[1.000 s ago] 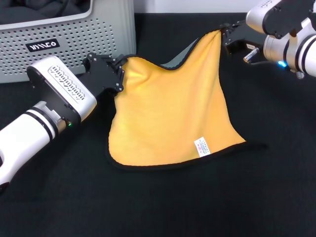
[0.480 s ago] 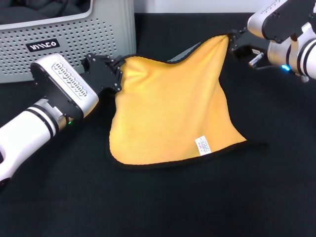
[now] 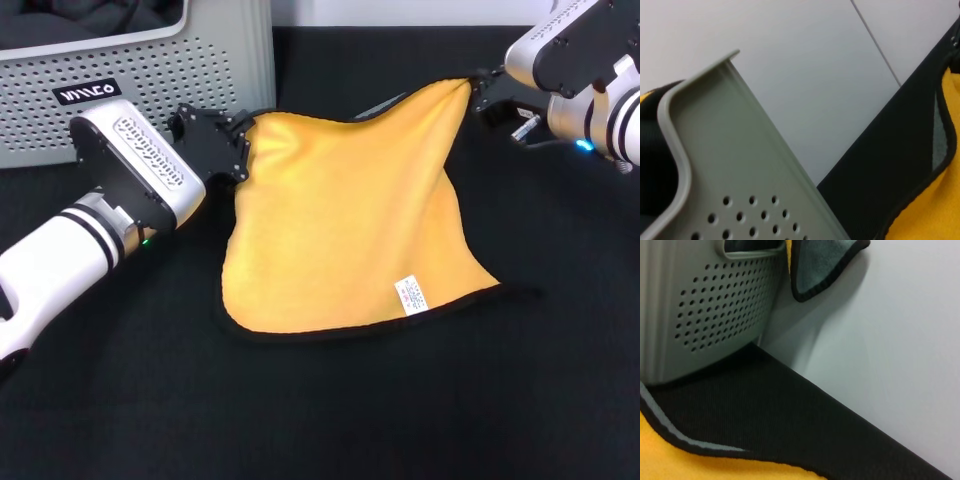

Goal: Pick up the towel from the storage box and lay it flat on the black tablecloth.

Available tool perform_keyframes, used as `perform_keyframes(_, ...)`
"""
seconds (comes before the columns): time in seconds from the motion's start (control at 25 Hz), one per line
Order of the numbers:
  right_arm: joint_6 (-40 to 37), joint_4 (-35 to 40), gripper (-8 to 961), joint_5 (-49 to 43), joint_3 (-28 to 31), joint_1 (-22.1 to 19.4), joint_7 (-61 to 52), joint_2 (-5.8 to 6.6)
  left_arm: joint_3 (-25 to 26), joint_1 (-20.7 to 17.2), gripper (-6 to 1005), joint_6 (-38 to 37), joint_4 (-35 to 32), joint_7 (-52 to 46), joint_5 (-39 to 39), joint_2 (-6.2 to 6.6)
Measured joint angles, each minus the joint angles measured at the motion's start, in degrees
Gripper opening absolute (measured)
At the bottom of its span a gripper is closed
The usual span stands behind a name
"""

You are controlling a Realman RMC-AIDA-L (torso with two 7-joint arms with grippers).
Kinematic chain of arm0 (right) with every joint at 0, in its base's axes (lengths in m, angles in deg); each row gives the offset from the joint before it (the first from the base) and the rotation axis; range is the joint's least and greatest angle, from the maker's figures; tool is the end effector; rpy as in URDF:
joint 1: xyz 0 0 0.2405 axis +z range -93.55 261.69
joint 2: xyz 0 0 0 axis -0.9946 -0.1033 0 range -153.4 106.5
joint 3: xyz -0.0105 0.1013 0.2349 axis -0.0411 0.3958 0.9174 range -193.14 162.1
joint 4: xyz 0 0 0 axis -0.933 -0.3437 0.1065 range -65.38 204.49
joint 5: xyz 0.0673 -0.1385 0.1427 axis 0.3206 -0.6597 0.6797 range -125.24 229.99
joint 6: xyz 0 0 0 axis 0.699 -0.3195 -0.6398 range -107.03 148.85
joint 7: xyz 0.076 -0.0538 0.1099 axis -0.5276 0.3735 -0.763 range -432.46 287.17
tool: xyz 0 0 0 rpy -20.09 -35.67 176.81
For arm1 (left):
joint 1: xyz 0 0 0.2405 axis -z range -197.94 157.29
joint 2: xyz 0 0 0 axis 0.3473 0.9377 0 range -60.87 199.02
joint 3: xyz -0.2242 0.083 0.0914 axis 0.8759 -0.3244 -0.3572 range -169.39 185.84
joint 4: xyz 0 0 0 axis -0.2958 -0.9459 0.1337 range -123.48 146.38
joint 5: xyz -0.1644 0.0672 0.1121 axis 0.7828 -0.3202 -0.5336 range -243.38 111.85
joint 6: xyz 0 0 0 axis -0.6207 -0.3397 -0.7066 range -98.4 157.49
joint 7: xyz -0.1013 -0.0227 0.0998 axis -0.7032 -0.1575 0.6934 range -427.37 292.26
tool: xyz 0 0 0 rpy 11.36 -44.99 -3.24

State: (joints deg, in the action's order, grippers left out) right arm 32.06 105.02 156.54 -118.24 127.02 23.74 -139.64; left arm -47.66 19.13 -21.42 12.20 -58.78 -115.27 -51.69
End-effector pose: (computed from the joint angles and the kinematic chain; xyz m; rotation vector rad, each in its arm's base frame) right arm 0.1950 0.4524 -0.0621 -2.2189 0.3679 0.1376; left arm -0.2910 0.3749 -0.0720 -2.1073 0.0067 -0.1816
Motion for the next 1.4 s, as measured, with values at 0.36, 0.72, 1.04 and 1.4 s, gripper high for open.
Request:
perform_keyframes(0.36,-1.74,-0.74,36,-0.02,0.27,0.11,0.03,0.00,-0.27,0.90,75,0.00,0.22,-0.40,-0.33,0.00)
perform_keyframes(0.72,-1.87,-0.82,37,0.00,0.33,0.23,0.03,0.00,-0.08,0.98,112,-0.01,0.22,-1.40,-0.05,0.00)
perform_keyframes(1.04,1.81,0.02,212,-0.10,3.58,-0.52,-0.34,0.36,-0.02,0.85,260,-0.10,0.24,-2.93,0.03,-0.01)
perform_keyframes(1.4,20.84,3.74,387,-1.62,14.82,-5.55,-3.63,4.83,-0.37,-1.34,573,-0.95,-0.28,-8.93,-1.01,0.05)
